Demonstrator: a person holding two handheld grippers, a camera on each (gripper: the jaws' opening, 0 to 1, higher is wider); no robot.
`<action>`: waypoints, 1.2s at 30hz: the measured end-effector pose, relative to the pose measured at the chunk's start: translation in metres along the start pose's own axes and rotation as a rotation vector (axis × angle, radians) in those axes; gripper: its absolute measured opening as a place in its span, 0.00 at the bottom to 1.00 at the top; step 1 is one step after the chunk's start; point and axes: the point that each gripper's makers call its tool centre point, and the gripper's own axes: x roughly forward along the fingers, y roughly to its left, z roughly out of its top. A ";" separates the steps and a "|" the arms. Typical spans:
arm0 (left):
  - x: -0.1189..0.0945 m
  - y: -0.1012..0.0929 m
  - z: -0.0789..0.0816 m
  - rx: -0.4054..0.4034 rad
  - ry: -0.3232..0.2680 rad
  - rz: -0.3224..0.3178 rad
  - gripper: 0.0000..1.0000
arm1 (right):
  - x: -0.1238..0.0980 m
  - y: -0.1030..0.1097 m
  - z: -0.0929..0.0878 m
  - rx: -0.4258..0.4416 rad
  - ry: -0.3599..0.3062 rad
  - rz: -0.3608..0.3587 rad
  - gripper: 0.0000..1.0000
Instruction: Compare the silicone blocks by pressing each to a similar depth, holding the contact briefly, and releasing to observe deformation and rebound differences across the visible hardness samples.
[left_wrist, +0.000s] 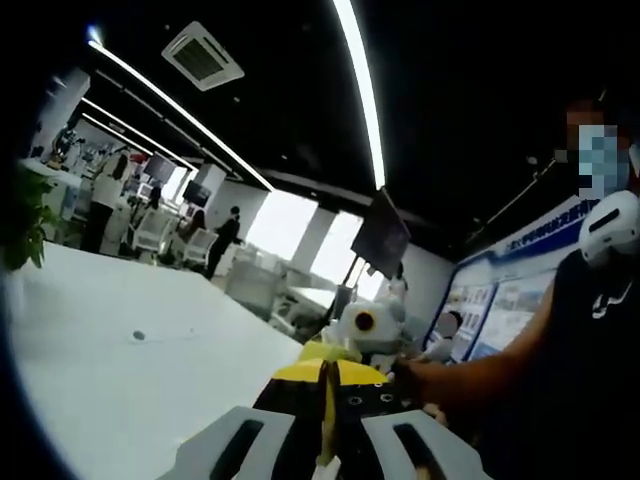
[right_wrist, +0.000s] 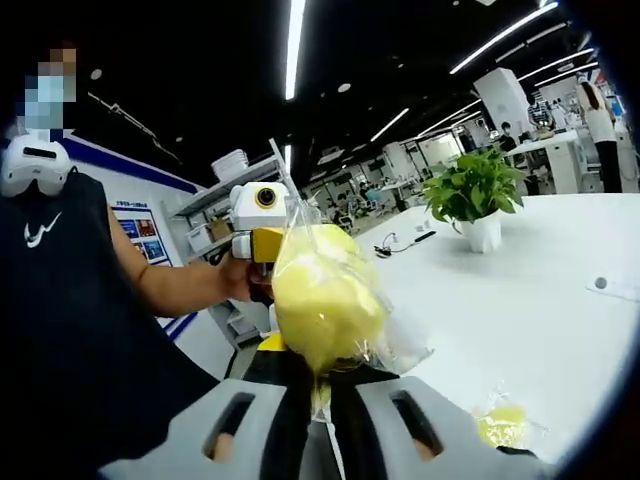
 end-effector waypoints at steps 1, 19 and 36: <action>0.000 0.001 0.000 0.000 -0.002 0.005 0.00 | 0.000 0.000 0.000 0.001 0.000 -0.001 0.01; 0.000 0.001 -0.001 0.009 -0.014 0.018 0.00 | -0.001 -0.001 -0.001 -0.023 0.012 -0.002 0.00; -0.002 -0.001 0.001 0.007 -0.016 0.009 0.00 | 0.001 -0.003 0.003 -0.041 0.003 -0.016 0.00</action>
